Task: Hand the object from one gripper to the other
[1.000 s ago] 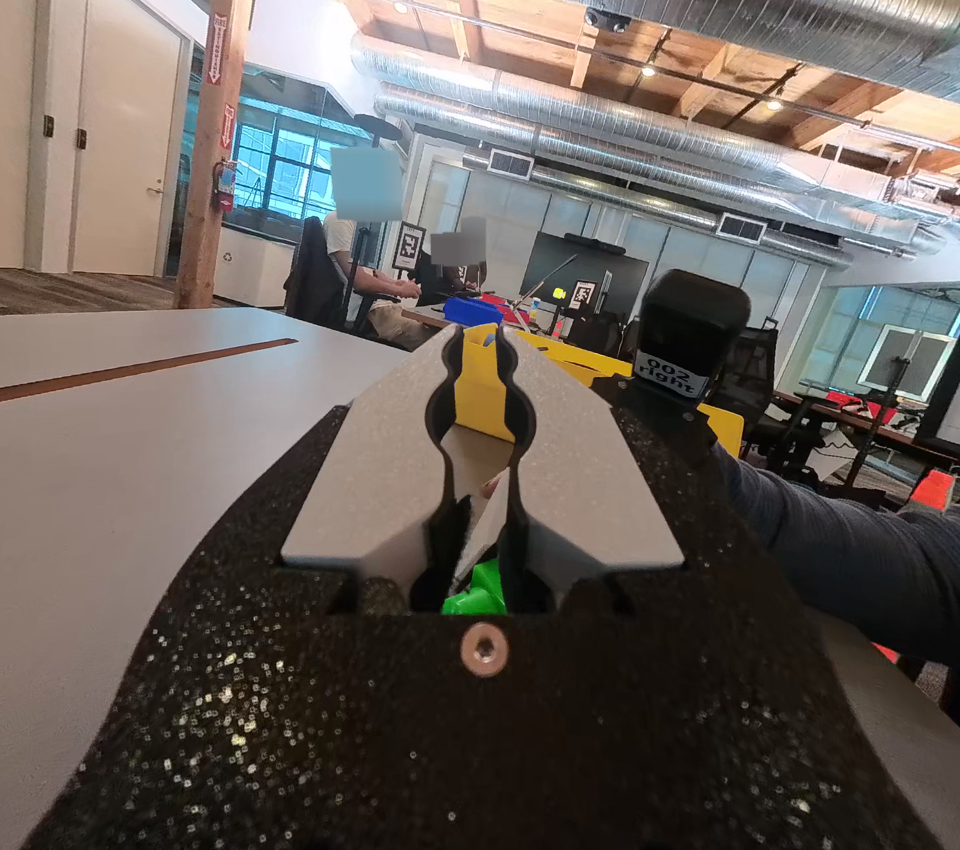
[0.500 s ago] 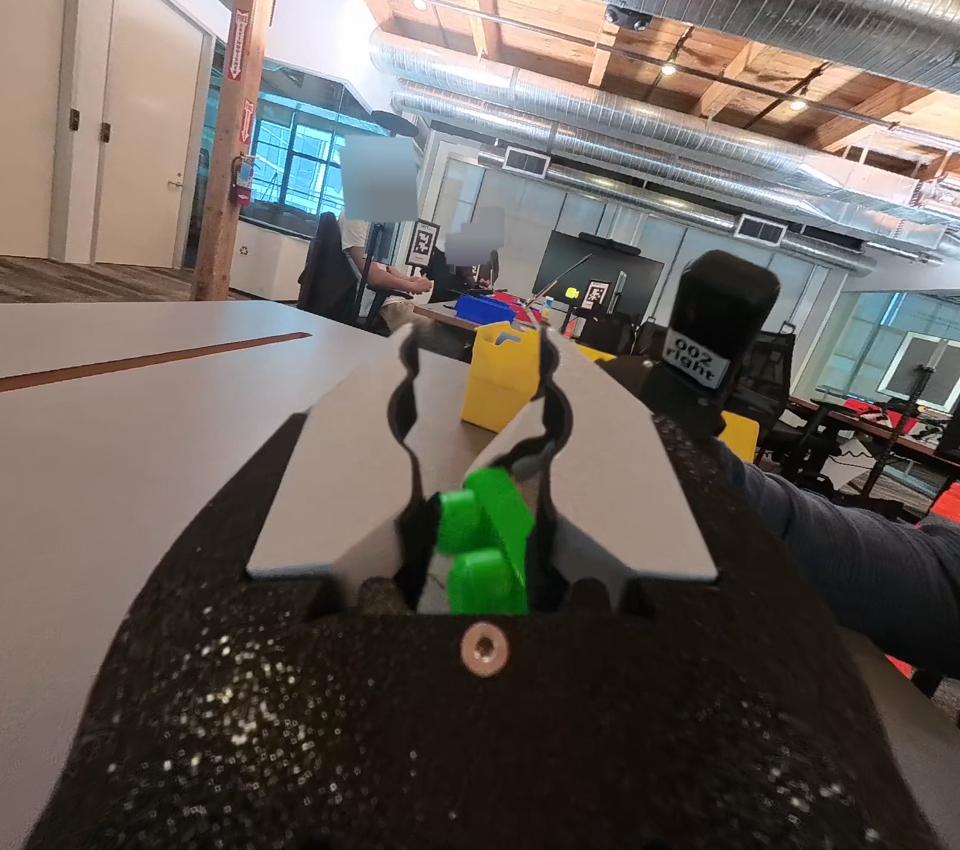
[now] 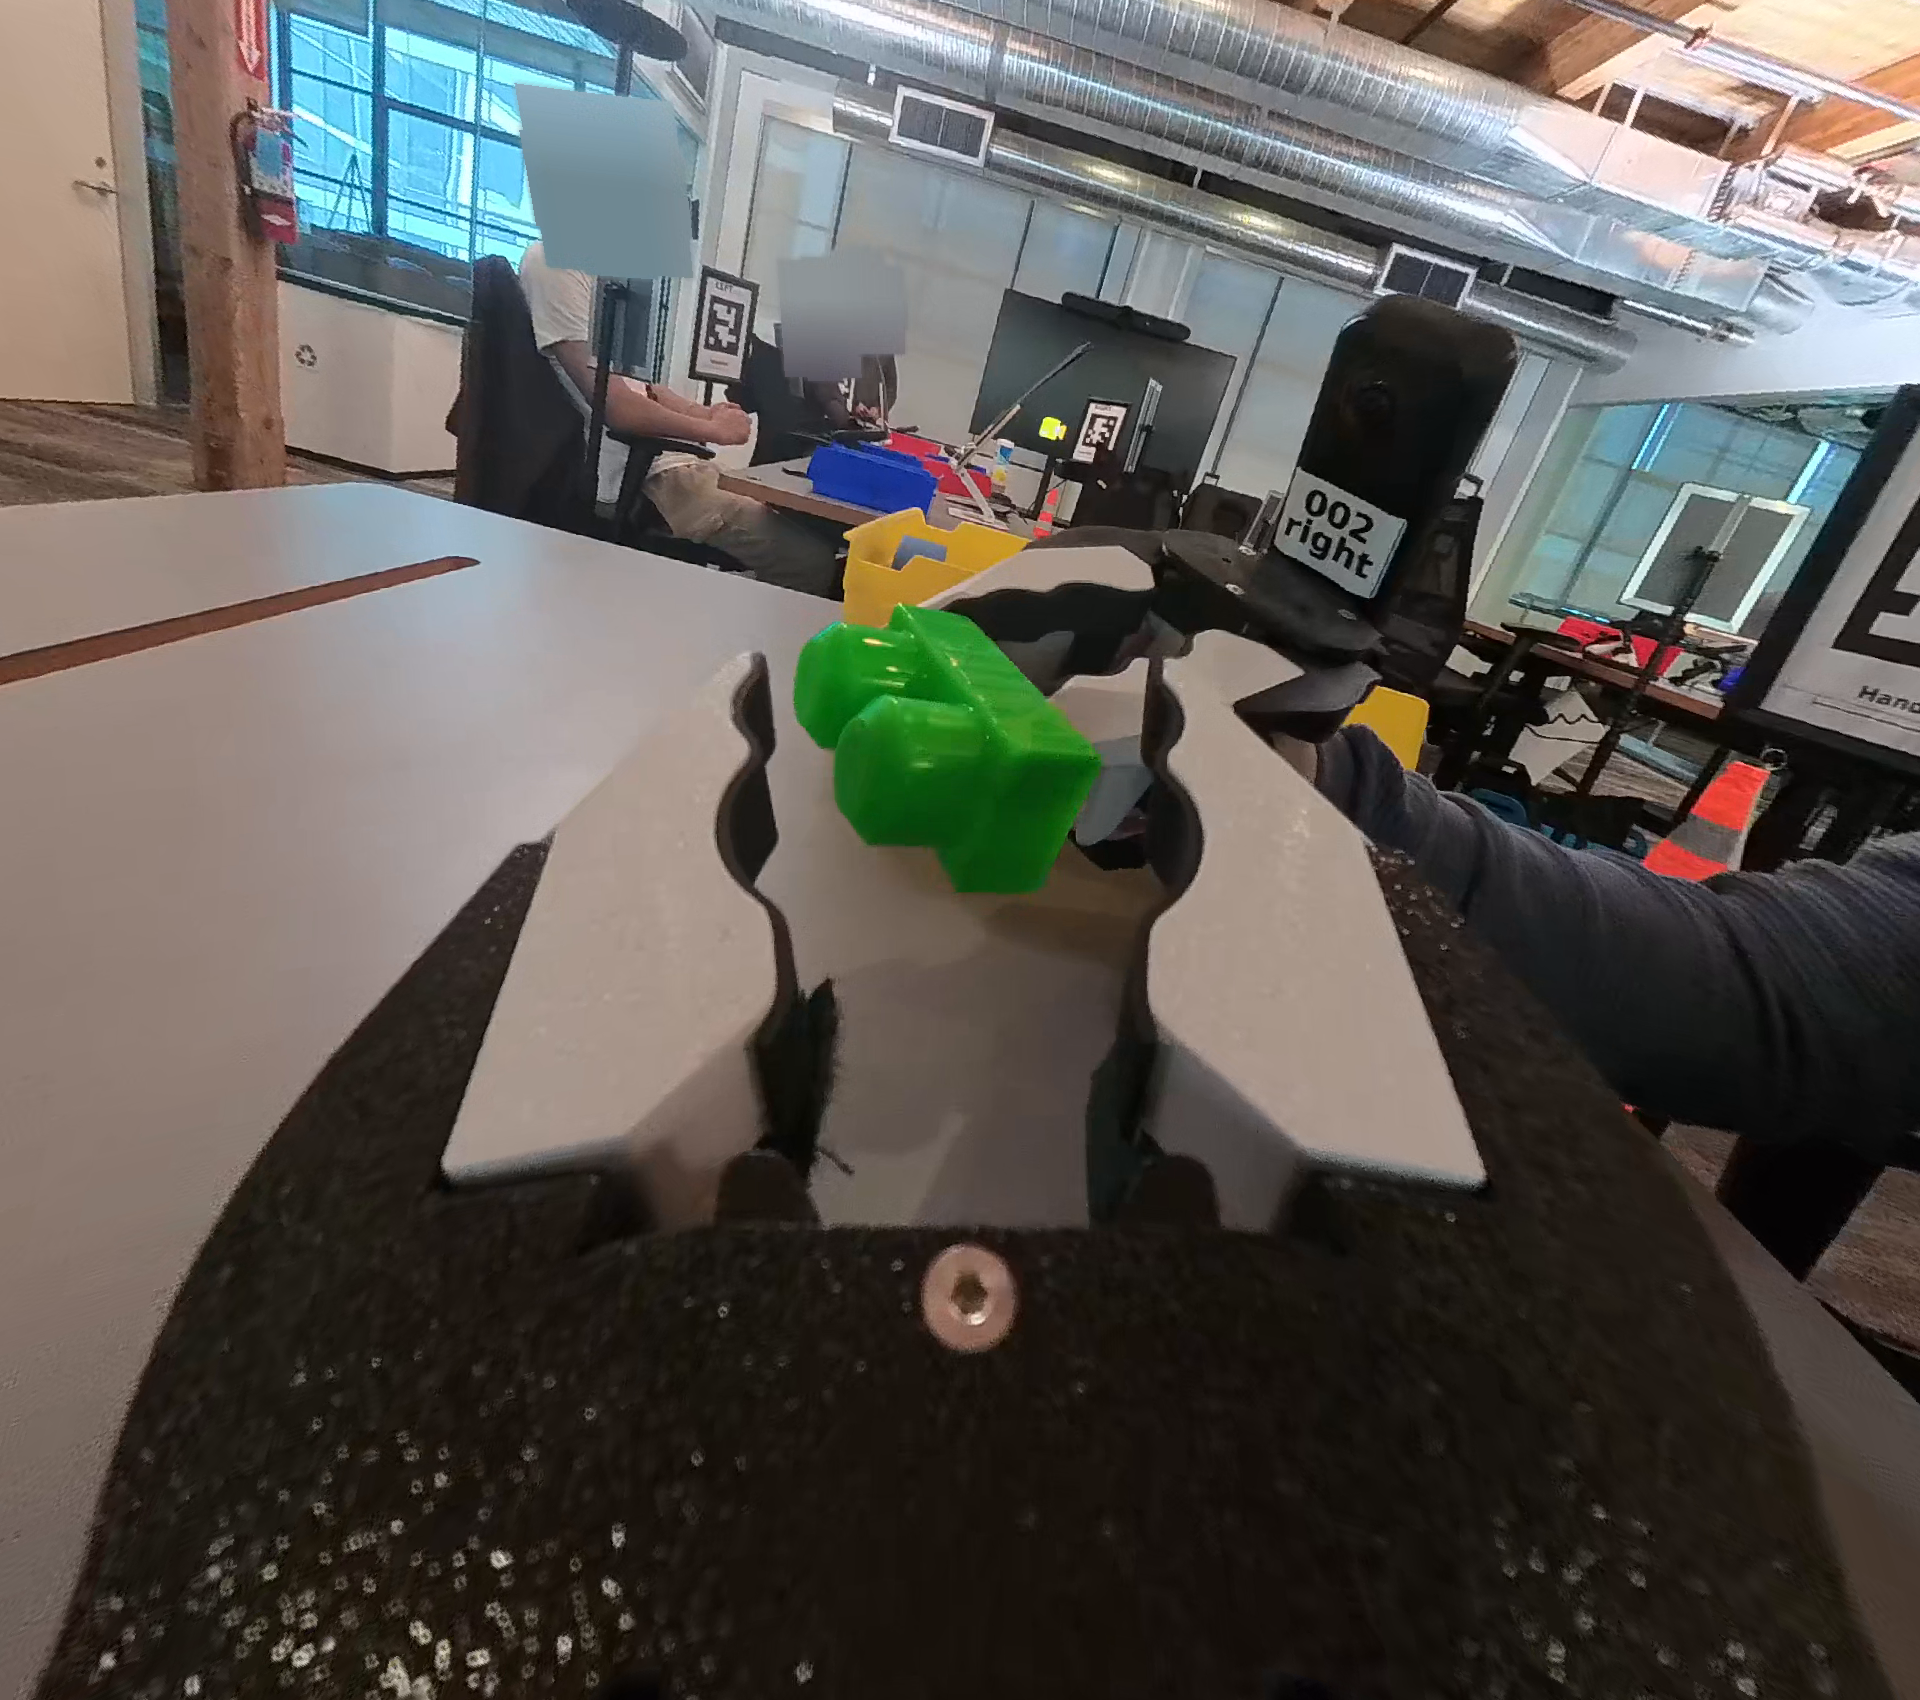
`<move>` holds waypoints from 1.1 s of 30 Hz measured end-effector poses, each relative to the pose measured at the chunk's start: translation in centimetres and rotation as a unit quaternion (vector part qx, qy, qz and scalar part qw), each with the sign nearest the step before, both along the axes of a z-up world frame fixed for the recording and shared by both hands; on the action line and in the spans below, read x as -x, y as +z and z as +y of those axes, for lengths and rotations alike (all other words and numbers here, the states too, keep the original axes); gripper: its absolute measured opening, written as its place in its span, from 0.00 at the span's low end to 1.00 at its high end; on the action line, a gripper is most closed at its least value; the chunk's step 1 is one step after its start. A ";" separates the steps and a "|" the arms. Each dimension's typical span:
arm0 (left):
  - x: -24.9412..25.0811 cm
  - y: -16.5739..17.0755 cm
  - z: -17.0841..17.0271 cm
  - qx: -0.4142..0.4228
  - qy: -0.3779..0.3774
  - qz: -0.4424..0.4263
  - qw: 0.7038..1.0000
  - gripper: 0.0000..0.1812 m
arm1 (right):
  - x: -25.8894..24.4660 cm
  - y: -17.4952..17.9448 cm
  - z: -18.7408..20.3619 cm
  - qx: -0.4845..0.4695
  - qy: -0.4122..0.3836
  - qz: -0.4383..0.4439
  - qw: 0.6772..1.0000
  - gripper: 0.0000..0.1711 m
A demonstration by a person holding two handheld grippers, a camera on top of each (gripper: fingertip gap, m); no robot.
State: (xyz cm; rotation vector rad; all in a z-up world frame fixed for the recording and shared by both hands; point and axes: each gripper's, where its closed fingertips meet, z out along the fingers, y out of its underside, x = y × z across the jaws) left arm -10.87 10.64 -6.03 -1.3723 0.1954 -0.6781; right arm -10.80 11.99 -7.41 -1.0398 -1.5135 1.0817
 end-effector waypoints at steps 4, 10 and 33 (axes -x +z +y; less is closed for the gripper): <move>-0.4 -0.2 0.0 0.008 -0.010 0.008 1.000 0.38 | -0.2 0.8 0.2 0.023 0.000 0.021 1.000 0.20; -1.0 -0.3 -0.1 0.006 -0.021 0.020 1.000 0.27 | -0.4 1.5 0.1 0.058 0.015 0.033 0.998 0.20; -4.3 2.7 -6.0 0.058 -0.413 -0.252 0.873 0.26 | -4.4 4.7 -8.4 0.064 0.274 0.127 0.951 0.34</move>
